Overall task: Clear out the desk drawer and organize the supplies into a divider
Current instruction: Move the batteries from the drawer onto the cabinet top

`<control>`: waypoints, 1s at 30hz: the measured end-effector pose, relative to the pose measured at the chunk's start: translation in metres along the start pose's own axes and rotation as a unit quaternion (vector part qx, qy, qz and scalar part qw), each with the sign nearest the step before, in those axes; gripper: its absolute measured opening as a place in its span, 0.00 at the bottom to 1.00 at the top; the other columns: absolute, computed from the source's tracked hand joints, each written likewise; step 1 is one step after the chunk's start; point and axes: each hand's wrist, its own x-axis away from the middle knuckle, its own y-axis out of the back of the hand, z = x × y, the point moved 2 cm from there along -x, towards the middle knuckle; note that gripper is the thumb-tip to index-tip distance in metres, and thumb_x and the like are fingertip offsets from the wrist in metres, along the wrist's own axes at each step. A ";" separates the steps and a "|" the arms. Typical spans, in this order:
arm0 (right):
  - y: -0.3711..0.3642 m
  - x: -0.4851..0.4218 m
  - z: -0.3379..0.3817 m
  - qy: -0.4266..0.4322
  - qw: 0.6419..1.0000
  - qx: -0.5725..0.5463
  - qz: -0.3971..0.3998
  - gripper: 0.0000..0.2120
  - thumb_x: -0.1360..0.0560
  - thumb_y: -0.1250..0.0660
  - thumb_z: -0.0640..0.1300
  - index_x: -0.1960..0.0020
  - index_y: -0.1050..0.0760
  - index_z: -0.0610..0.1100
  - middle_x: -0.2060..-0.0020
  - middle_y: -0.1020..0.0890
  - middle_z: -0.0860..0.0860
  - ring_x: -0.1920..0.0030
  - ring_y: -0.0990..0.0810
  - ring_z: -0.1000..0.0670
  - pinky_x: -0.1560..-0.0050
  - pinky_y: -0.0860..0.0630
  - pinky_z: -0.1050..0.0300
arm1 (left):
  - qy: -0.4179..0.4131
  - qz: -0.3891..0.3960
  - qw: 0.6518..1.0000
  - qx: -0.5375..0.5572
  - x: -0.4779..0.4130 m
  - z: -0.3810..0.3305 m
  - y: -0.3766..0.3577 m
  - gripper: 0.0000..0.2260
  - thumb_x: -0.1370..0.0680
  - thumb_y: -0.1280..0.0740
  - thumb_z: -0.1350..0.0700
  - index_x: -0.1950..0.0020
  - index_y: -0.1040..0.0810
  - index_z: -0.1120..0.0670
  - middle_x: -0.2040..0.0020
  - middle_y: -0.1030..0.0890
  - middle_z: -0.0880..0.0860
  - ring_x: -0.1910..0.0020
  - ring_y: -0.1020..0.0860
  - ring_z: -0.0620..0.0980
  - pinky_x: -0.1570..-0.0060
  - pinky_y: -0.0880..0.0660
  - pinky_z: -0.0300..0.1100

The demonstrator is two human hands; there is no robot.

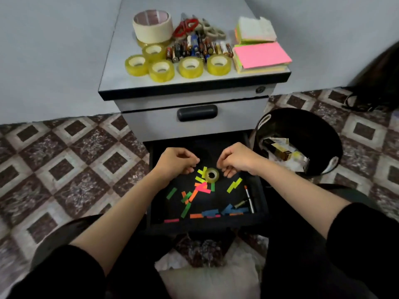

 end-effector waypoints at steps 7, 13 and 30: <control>-0.004 -0.036 -0.059 -0.034 0.968 0.246 0.035 0.10 0.28 0.39 0.30 0.62 0.20 0.37 0.66 0.19 0.41 0.66 0.19 0.45 0.66 0.22 0.61 | 0.101 0.064 0.990 -0.069 -0.018 0.080 -0.046 0.05 0.25 0.31 0.61 0.62 0.21 0.57 0.67 0.22 0.52 0.70 0.24 0.43 0.72 0.28 0.30; -0.021 -0.055 -0.083 0.015 0.816 0.543 0.197 0.09 0.27 0.38 0.33 0.50 0.21 0.35 0.59 0.23 0.45 0.52 0.22 0.43 0.63 0.28 0.57 | 0.088 0.143 0.970 -0.177 -0.040 0.110 -0.101 0.06 0.25 0.32 0.60 0.50 0.17 0.58 0.54 0.18 0.52 0.58 0.22 0.43 0.59 0.29 0.31; -0.024 -0.087 -0.120 0.053 0.684 0.691 0.227 0.16 0.24 0.36 0.39 0.36 0.28 0.42 0.36 0.28 0.46 0.35 0.29 0.45 0.35 0.36 0.49 | 0.086 0.181 0.938 -0.284 -0.062 0.121 -0.178 0.12 0.28 0.29 0.56 0.47 0.18 0.61 0.49 0.17 0.58 0.49 0.20 0.55 0.51 0.25 0.45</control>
